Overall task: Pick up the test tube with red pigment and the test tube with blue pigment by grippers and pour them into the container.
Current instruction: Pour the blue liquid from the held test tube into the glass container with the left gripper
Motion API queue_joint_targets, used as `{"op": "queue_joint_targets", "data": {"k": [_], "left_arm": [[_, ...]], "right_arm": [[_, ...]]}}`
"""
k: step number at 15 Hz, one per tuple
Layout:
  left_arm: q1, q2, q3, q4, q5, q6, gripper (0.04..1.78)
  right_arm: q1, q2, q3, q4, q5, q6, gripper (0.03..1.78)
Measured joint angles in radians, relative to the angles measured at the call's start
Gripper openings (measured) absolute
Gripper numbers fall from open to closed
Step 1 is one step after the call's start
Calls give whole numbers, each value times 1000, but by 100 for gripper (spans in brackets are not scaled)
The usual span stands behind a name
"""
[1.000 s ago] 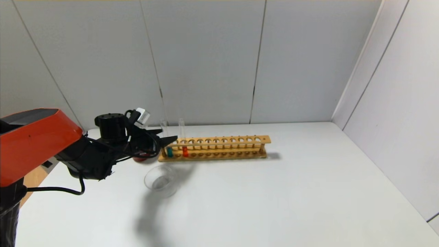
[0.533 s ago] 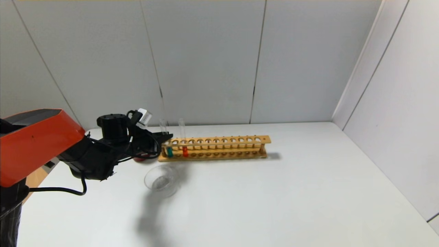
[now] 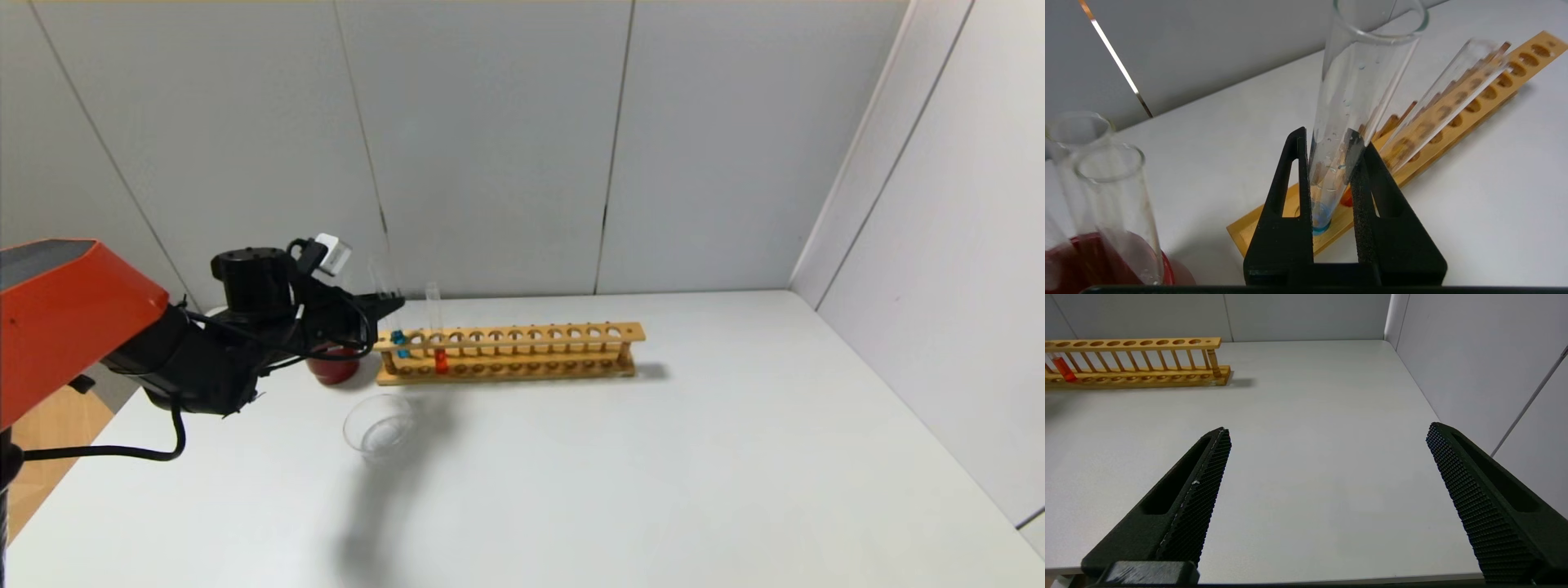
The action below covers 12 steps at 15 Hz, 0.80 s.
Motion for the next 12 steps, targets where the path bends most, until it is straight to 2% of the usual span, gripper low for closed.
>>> {"op": "queue_joint_targets", "data": {"k": [4, 8, 12], "left_arm": [[-17, -133, -85, 169, 9, 0, 33], [-35, -281, -267, 458, 75, 47, 32], [-37, -449, -306, 659, 132, 125, 32]], "right_arm": [[0, 0, 0, 0, 0, 0, 175], [0, 0, 0, 0, 0, 0, 175], [0, 0, 0, 0, 0, 0, 175]]}}
